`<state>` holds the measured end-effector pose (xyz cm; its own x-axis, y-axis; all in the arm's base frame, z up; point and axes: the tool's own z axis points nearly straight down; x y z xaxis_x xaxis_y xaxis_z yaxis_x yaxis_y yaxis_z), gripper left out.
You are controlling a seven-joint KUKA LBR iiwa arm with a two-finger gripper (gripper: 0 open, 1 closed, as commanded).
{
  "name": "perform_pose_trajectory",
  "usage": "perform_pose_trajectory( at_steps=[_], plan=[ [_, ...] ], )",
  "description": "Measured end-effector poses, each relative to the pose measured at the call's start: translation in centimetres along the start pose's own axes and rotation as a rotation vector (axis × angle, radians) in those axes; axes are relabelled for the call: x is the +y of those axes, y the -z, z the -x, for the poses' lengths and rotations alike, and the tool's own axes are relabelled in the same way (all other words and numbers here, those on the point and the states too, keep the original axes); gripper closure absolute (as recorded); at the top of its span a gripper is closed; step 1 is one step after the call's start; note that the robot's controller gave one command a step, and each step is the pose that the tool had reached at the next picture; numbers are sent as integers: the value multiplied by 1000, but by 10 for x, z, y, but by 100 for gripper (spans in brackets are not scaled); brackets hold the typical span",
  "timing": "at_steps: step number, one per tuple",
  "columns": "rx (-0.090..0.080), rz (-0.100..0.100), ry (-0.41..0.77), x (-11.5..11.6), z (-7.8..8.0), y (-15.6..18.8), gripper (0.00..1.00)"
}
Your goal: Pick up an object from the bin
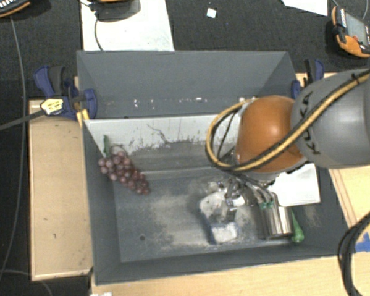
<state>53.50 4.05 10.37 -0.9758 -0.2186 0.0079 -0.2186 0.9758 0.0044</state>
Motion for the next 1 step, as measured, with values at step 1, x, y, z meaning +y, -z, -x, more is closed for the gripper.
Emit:
perform_pose_trajectory(
  at_steps=[1],
  plan=[
    [-4, 0, 0, 0, 1, 37, 100]
  ],
)
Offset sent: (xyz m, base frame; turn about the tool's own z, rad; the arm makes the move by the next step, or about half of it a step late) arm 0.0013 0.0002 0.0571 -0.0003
